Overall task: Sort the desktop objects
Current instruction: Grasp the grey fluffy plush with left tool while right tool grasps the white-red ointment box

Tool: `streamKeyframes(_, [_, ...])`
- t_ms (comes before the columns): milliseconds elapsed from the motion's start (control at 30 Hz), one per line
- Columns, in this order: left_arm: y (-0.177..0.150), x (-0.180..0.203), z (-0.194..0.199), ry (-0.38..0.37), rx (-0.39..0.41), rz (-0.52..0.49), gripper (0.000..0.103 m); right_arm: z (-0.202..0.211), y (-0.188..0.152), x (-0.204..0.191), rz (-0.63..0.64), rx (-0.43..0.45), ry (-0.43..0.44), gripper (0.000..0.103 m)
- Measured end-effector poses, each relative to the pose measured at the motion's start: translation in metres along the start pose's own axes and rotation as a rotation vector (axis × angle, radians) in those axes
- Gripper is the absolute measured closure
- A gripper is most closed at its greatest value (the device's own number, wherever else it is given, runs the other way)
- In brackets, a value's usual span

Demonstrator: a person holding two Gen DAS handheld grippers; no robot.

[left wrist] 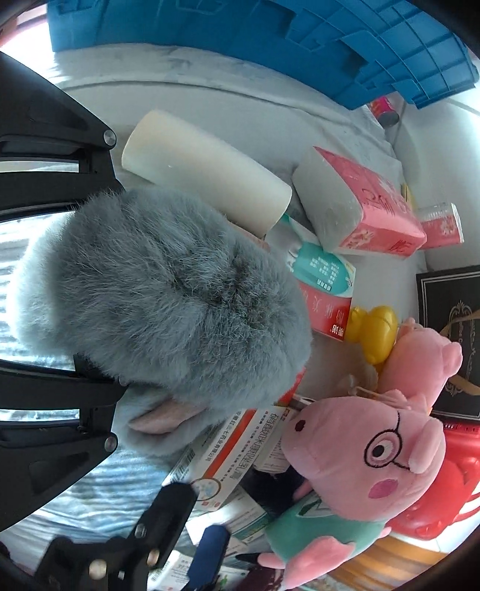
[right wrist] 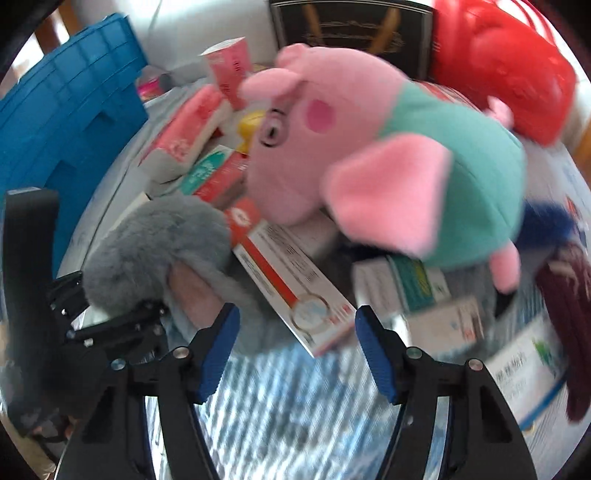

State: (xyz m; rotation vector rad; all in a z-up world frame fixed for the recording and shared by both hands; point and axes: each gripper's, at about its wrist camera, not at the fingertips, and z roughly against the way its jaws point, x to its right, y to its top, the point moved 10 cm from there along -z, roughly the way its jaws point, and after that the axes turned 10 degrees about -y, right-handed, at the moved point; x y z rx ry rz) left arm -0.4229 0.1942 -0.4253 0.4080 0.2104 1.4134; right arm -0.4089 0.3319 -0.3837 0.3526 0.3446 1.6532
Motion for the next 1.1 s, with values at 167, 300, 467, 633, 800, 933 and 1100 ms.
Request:
streamKeyframes(167, [0.003,0.001,-0.004,0.007,-0.008,0.006,0.062,-0.024,0.015,-0.007,0.056,-0.005,-0.031,0.050])
streamKeyframes(300, [0.005,0.001,-0.011,0.028,-0.011,-0.001,0.059,-0.040,0.016,-0.015,0.073,-0.044,0.014,0.050])
streamKeyframes(467, [0.005,0.002,-0.013,0.064,0.003,-0.027,0.053,-0.050,0.016,-0.016,0.058,-0.062,0.005,0.050])
streamKeyframes(633, [0.005,0.001,-0.014,0.065,0.013,-0.028,0.052,-0.051,0.015,-0.017,0.041,-0.059,-0.001,0.050])
streamKeyframes(800, [0.007,0.004,-0.013,0.019,0.016,-0.019,0.063,-0.047,0.019,-0.018,0.032,-0.063,-0.010,0.049])
streamKeyframes(933, [0.005,0.009,-0.011,0.030,0.012,-0.045,0.070,-0.045,0.014,-0.022,0.032,-0.082,-0.036,0.052])
streamKeyframes(1100, [-0.003,0.003,0.014,0.032,0.044,-0.038,0.072,-0.028,-0.005,-0.022,0.016,-0.088,-0.032,0.056])
